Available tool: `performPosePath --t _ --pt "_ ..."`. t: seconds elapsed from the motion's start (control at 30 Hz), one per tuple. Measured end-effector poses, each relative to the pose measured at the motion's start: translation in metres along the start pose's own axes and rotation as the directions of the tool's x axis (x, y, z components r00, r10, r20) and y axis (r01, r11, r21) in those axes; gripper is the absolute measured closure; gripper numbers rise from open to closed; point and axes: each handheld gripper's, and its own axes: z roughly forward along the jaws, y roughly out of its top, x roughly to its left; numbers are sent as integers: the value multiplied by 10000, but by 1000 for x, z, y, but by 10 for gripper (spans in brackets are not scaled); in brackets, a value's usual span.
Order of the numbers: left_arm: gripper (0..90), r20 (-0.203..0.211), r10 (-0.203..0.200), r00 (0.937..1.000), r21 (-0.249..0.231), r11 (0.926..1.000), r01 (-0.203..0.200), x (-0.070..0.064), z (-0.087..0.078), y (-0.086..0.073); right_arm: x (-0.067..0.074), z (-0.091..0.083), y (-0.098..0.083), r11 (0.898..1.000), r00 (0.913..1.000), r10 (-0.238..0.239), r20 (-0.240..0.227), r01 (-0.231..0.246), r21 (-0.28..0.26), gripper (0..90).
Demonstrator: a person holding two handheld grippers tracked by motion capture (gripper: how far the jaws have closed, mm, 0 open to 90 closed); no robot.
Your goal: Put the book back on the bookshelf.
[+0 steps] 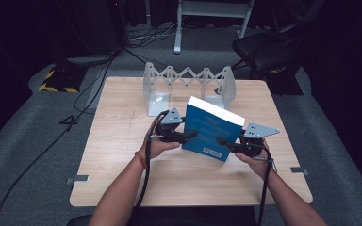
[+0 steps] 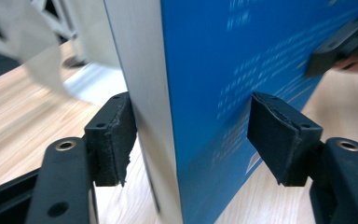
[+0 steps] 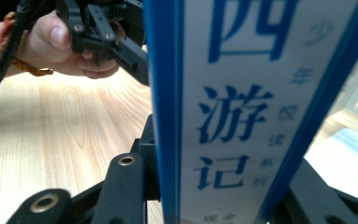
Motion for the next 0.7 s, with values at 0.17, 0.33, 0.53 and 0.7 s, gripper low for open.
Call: performPosePath --t 0.17,0.33,0.53,0.7 --pt "222 -739 -355 9966 1085 9931 434 -4 -22 -21 4 1 3 10000 9997 33 233 -35 89 622" --pt "190 -1126 -306 9932 2296 9717 560 -13 -51 -61 0 0 3 9997 9979 245 602 -248 31 623" --pt "190 -1811 -652 9813 3165 9408 1210 -13 -81 -106 -2 -2 7 9998 9945 188 1033 -189 0 624" --pt "167 -2215 -1289 9666 3416 9182 2007 -3 -91 -126 -5 0 12 9999 9912 1 1325 -15 108 624"
